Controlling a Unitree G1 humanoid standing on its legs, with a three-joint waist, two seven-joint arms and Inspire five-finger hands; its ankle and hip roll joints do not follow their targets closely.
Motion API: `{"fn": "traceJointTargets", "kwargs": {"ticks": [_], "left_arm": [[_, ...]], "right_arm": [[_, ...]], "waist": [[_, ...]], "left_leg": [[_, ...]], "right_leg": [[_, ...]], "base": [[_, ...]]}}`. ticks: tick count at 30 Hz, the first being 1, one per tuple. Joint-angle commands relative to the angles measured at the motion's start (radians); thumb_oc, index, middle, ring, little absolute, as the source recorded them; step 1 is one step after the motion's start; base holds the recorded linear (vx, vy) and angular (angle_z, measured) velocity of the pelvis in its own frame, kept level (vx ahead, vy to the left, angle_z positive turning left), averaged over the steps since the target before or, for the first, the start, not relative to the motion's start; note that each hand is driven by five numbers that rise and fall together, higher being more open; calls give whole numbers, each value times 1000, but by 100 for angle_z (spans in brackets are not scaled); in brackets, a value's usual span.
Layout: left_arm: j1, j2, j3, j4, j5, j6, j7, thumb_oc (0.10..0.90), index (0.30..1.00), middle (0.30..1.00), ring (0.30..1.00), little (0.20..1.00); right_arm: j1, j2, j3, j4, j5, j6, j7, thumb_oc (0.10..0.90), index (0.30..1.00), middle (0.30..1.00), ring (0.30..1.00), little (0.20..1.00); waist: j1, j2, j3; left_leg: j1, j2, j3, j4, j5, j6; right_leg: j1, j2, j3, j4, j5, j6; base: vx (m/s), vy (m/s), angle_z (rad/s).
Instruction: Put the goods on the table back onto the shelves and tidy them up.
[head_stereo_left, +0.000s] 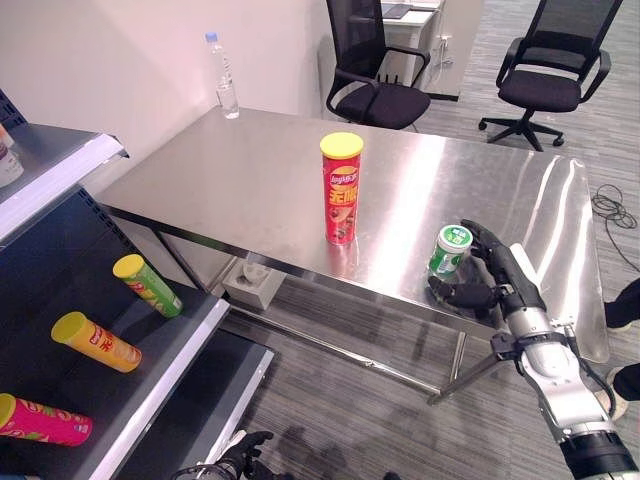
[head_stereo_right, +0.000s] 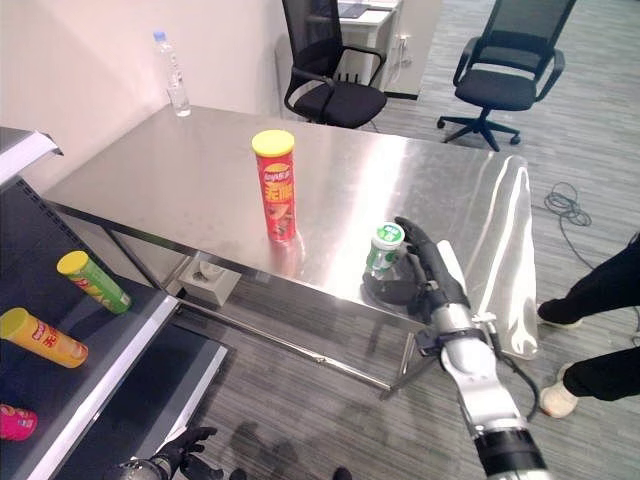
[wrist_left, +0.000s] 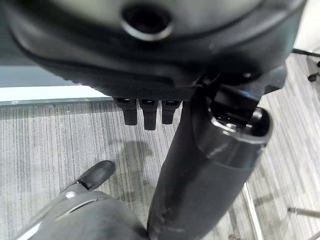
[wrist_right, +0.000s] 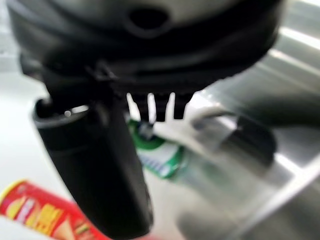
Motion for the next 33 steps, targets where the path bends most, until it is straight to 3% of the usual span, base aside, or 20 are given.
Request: {"fn": "traceJointTargets", "kwargs": {"ticks": [1, 12, 13, 14, 20, 33], "left_arm": [[-93, 9, -72, 94, -9, -38, 13, 800, 900, 900, 900, 900], [-90, 10, -82, 96, -24, -39, 18, 800, 900, 900, 900, 900], [-90, 11, -82, 96, -25, -38, 19, 800, 900, 900, 900, 900], [-90, 11, -86, 100, -26, -37, 21, 800, 900, 900, 900, 900], [-85, 17, -81, 97, -24, -36, 27, 800, 900, 900, 900, 900], [-81, 42, -49, 73, 4, -39, 49, 800, 900, 900, 900, 900]], "right_arm": [[-155, -84, -28, 18, 46, -78, -47, 800, 900, 900, 900, 900], [-225, -92, 25, 72, 34, -56, -78, 800, 900, 900, 900, 900], [-234, -91, 34, 81, 29, -52, -81, 588, 582, 582, 582, 582], [-245, -91, 45, 97, 22, -46, -88, 409, 314, 314, 314, 314], [-249, -84, 60, 117, -10, -40, -106, 400, 300, 300, 300, 300], [-154, -70, -14, 69, -78, -41, -144, 400, 300, 300, 300, 300]], "waist": [[38, -13, -82], [56, -19, -80], [59, -20, -80], [63, -20, -81], [70, -24, -79], [66, -34, -79]], "left_leg": [[-15, 69, 22, 6, 72, -79], [-17, 59, 0, 6, 65, -74], [-17, 58, -2, 6, 64, -73], [-17, 56, -5, 6, 63, -72], [-17, 50, -14, 6, 54, -65], [-2, 44, -13, 6, 39, -53]], "right_leg": [[35, -36, 19, 56, -127, 60], [43, -46, 7, 59, -129, 61], [43, -47, 5, 58, -128, 62], [43, -47, 3, 58, -127, 63], [46, -54, 2, 58, -125, 66], [45, -58, 9, 62, -126, 70]], "base": [[29, 5, 5], [16, 5, 6], [31, 17, 4], [36, 23, 4], [12, 12, 3], [-4, 2, 3]]}}
